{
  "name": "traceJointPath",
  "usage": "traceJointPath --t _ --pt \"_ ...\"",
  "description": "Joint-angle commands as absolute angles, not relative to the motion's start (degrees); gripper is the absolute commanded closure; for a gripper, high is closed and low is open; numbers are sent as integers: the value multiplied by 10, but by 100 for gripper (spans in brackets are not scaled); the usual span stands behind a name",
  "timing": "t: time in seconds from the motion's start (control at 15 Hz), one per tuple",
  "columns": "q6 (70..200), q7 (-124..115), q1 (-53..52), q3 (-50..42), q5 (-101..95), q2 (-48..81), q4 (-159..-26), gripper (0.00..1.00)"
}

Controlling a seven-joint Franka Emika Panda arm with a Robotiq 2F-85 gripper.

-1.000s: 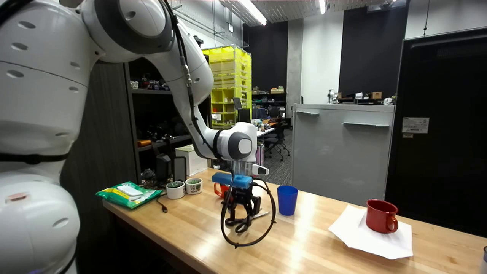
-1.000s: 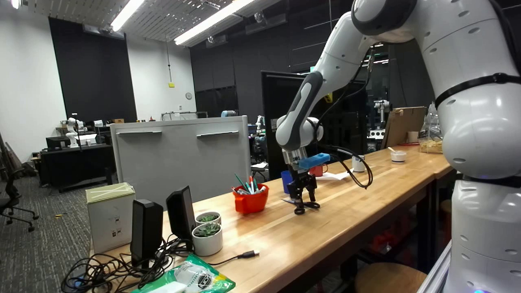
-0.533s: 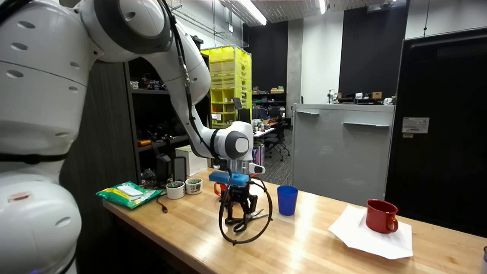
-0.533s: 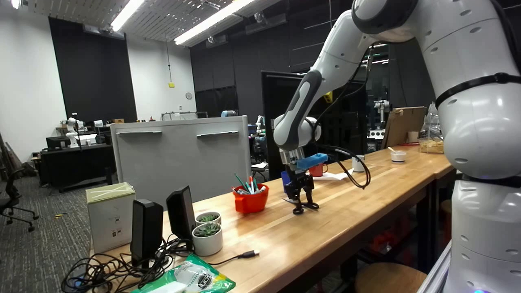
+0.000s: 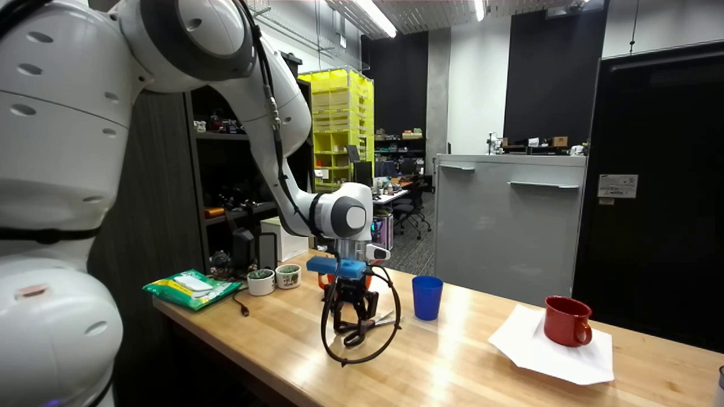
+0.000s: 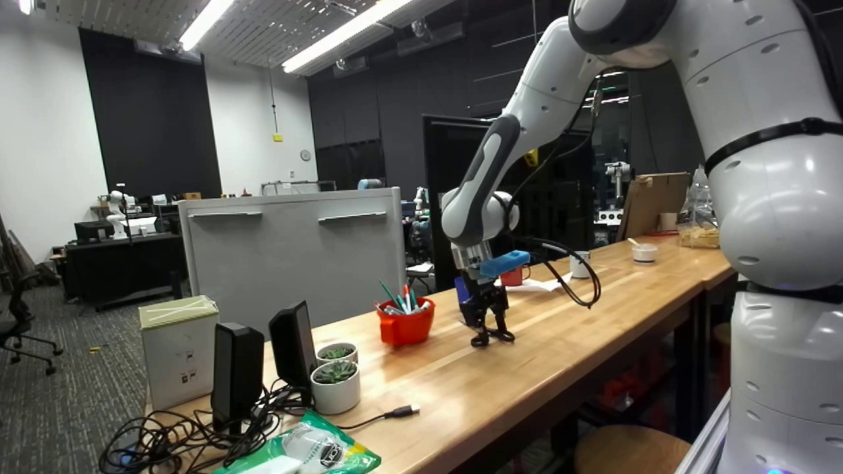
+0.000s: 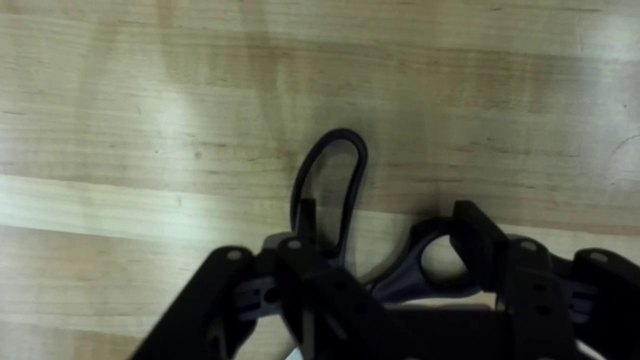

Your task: Open and close the scissors

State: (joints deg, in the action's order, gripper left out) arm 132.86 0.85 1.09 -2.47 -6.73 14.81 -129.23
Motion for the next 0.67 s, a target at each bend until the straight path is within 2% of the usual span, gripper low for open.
traceJointPath --t 0.0,0.33,0.6 --pt "1327 -3 6 -25 -77 140 -1305 30" --pt "1322 -6 6 -25 -76 143 -1302 36" --pt "1325 -9 6 -27 -81 148 -1301 33"
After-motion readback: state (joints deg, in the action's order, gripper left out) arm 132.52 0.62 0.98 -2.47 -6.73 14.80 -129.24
